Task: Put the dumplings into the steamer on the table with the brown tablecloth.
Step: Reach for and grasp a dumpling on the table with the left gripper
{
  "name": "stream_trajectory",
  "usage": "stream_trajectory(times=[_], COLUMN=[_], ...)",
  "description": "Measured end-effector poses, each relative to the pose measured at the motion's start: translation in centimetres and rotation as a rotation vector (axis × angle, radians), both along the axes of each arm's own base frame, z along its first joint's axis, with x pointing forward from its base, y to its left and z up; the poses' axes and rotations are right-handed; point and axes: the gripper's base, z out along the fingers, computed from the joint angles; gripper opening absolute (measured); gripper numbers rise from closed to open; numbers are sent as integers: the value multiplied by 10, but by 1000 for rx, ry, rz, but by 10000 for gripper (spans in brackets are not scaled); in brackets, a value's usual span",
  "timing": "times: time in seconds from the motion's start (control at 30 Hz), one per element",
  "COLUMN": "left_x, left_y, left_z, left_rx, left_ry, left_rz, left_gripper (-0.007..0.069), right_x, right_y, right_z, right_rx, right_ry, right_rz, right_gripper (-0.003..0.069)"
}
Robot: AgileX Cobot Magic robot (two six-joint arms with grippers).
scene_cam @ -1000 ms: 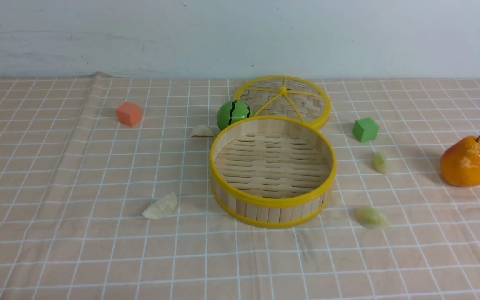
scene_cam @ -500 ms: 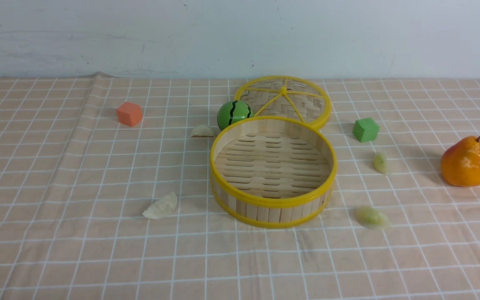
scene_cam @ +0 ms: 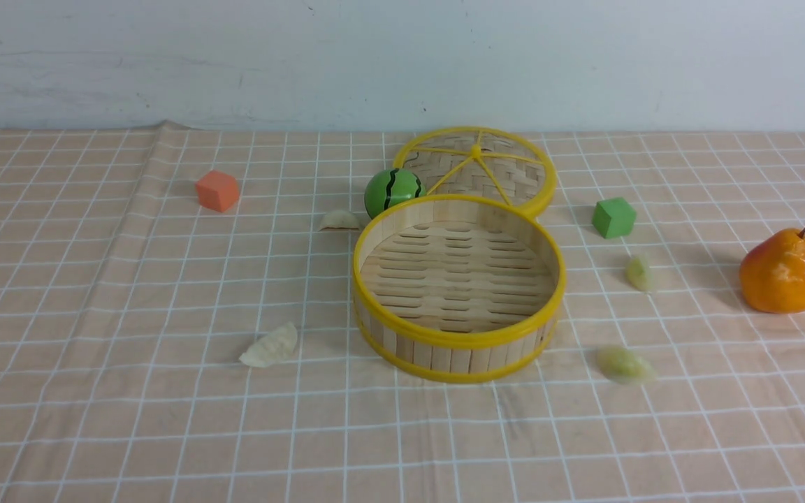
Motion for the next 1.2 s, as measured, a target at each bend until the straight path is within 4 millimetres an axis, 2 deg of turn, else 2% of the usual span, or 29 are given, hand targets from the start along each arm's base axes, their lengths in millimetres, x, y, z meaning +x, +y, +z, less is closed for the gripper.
stream_trajectory(times=[0.03, 0.07, 0.1, 0.13, 0.17, 0.23, 0.3, 0.43, 0.57, 0.7, 0.8, 0.9, 0.97, 1.07, 1.13, 1.2], left_x=[1, 1, 6, 14, 19, 36, 75, 116, 151, 173, 191, 210, 223, 244, 262, 265], left_y=[-1, -1, -2, -2, -3, -3, -5, -7, -10, -16, -28, -36, -38, -29, -6, 6], left_z=[11, 14, 28, 39, 46, 52, 59, 64, 59, 40, 25, 18, 16, 14, 10, 9], left_rx=[59, 71, 161, 235, 279, 344, 397, 406, 461, 489, 484, 447, 471, 558, 654, 690], left_ry=[31, 37, 89, 133, 149, 211, 322, 428, 518, 618, 710, 776, 792, 798, 838, 863], left_rz=[12, 15, 42, 64, 76, 82, 58, 19, -28, -120, -279, -406, -432, -327, -51, 69], left_gripper=[22, 13, -14, -14, -14, -14, -14, -14, -14, -14, -14, -14, -14, -14, -14, -14], right_x=[-1, -2, -1, 0, 3, 10, 34, 65, 90, 109, 124, 136, 140, 144, 144, 143], right_y=[0, -1, -1, -1, -1, -2, -2, 0, 4, 12, 20, 28, 32, 38, 39, 39], right_z=[8, 13, 25, 37, 41, 53, 60, 56, 51, 45, 40, 37, 35, 30, 28, 27], right_rx=[1, 2, -17, -48, -77, -135, -267, -347, -380, -411, -439, -465, -477, -493, -501, -505], right_ry=[-11, -20, -13, -5, 28, 83, 274, 493, 690, 868, 955, 1001, 1027, 1066, 1082, 1087], right_rz=[-3, -4, -16, -32, -44, -67, -94, -85, -48, 0, 38, 70, 87, 110, 116, 118], right_gripper=[239, 239, 239, 239, 239, 239, 211, 113, -10, -19, -19, -19, -19, -19, -19, -19])
